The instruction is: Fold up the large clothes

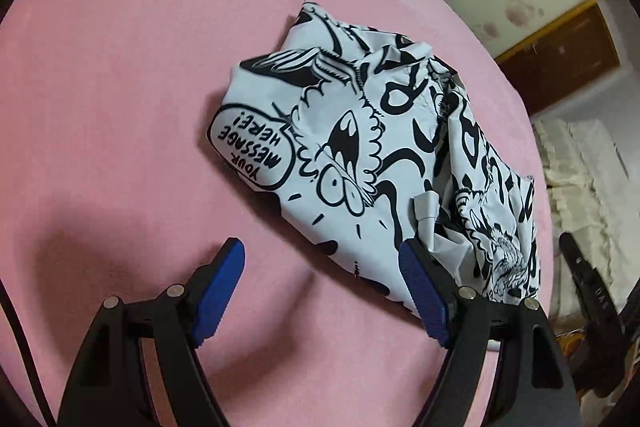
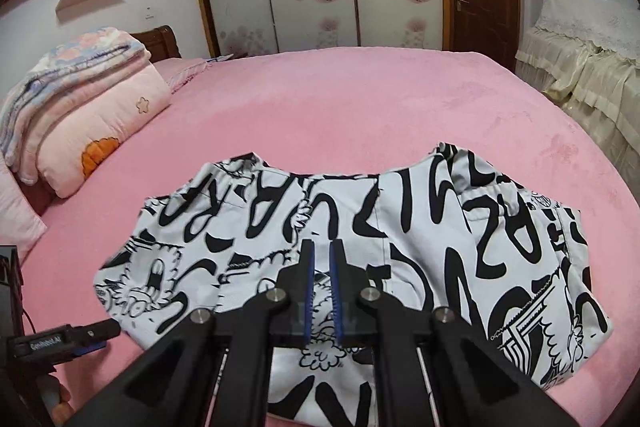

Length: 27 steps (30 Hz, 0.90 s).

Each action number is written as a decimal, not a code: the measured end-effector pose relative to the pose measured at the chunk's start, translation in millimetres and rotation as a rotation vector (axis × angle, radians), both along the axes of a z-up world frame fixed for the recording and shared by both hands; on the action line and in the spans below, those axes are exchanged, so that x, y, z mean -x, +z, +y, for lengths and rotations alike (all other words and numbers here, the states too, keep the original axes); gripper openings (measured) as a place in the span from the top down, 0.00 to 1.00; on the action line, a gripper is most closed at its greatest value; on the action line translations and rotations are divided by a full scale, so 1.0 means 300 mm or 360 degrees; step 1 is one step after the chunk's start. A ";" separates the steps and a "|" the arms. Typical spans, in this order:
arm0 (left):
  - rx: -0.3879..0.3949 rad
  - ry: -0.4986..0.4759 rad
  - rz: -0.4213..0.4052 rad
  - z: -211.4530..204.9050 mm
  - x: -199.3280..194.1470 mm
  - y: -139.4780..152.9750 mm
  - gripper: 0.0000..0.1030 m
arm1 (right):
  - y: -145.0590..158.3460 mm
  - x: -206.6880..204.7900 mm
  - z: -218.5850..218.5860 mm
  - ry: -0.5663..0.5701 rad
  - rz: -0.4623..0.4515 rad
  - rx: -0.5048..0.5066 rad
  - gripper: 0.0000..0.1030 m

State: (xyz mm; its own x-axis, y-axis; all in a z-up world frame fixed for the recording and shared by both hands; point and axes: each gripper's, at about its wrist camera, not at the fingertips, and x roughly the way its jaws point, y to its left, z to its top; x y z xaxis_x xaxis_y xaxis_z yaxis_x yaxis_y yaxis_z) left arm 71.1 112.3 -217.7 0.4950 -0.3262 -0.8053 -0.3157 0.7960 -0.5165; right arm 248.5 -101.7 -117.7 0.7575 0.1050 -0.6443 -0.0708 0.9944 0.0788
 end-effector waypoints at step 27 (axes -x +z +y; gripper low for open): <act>0.0079 0.0077 -0.0242 -0.087 -0.206 -0.148 0.13 | -0.266 -0.055 0.010 0.0000 0.0173 0.0059 0.93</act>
